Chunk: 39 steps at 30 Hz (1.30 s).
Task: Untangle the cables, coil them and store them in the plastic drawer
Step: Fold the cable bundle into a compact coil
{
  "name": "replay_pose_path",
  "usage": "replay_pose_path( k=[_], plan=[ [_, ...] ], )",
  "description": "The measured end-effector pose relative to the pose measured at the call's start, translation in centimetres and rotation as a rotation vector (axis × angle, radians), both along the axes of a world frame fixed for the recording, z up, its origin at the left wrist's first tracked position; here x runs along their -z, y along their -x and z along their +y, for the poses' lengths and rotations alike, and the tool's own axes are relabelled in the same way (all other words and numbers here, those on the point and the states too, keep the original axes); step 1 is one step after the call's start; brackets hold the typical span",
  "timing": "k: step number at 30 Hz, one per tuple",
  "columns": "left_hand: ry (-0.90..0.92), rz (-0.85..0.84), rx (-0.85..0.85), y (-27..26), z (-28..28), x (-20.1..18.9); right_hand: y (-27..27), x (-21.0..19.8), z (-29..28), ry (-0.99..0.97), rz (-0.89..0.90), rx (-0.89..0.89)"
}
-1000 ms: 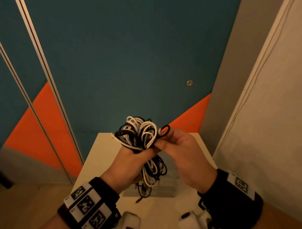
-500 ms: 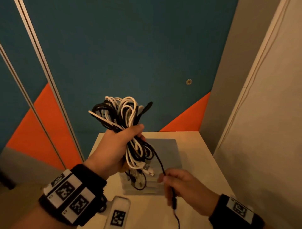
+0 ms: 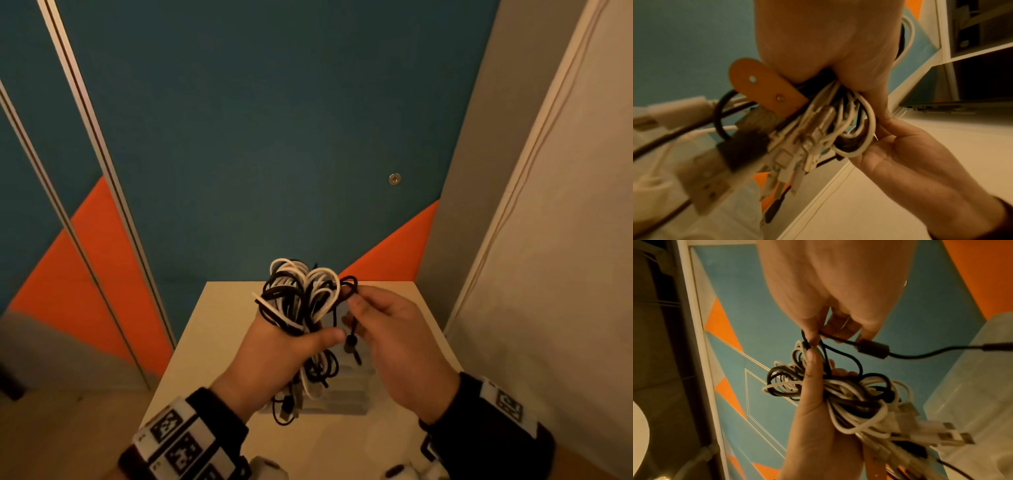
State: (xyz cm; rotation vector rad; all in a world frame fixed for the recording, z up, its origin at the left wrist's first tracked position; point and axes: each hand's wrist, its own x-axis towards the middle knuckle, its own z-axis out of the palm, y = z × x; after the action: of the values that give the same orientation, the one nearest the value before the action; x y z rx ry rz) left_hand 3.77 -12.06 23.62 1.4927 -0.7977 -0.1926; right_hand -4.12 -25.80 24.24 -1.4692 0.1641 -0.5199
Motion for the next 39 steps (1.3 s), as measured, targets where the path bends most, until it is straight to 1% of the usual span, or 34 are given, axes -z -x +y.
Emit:
replay_pose_path(
  k=[3,7,11,12,15,17,19,21,24,26,28,30,31,34,35,37,39],
  plan=[
    [-0.032,-0.017,0.023,0.0,0.1,0.4,-0.1,-0.3,0.3,0.002,-0.019,0.027],
    [-0.067,0.039,0.107,0.5,0.1,0.5,-0.4,0.0,0.3,-0.192,0.038,0.021],
    [-0.105,0.100,0.144,0.4,0.1,0.5,-0.5,0.1,0.3,-0.242,0.077,-0.029],
    [-0.116,0.143,0.162,0.3,0.1,0.3,-0.5,0.1,0.2,-0.272,0.076,-0.054],
    [-0.121,0.353,0.255,0.1,0.2,0.2,-0.3,0.0,0.0,-0.426,0.065,-0.129],
    [-0.095,0.421,0.281,0.1,0.1,0.3,-0.1,0.0,0.0,-0.480,0.058,-0.161],
    [-0.059,0.438,0.270,0.1,0.1,0.3,-0.1,-0.1,0.0,-0.489,0.050,-0.179],
    [-0.037,0.433,0.234,0.1,0.0,0.3,-0.1,-0.3,-0.1,-0.403,0.048,-0.161],
    [-0.015,0.413,0.149,0.0,-0.1,0.1,-0.1,-0.6,-0.3,-0.190,0.055,-0.088],
    [0.011,0.415,0.099,-0.3,0.0,0.1,0.0,-0.4,-0.6,-0.140,0.043,-0.069],
    [0.030,0.435,0.080,-0.4,0.2,-0.1,0.5,0.4,-1.2,-0.105,0.059,-0.049],
    [0.051,0.446,0.052,-0.6,0.4,-0.3,1.1,1.7,-1.6,0.013,0.124,-0.023],
    [0.054,0.446,0.034,-0.7,0.5,-0.3,1.6,2.6,-1.5,0.084,0.172,-0.036],
    [0.057,0.436,0.035,-0.7,0.7,-0.6,2.6,5.5,-0.8,0.205,0.323,-0.278],
    [0.063,0.439,0.028,-0.8,0.7,-0.6,2.7,6.4,-0.4,0.251,0.366,-0.332],
    [0.095,0.471,-0.005,-0.9,0.6,-0.5,2.8,7.3,0.1,0.300,0.417,-0.339],
    [0.116,0.493,-0.029,-1.1,0.5,-0.4,2.7,7.7,0.1,0.362,0.421,-0.320]
  ],
)
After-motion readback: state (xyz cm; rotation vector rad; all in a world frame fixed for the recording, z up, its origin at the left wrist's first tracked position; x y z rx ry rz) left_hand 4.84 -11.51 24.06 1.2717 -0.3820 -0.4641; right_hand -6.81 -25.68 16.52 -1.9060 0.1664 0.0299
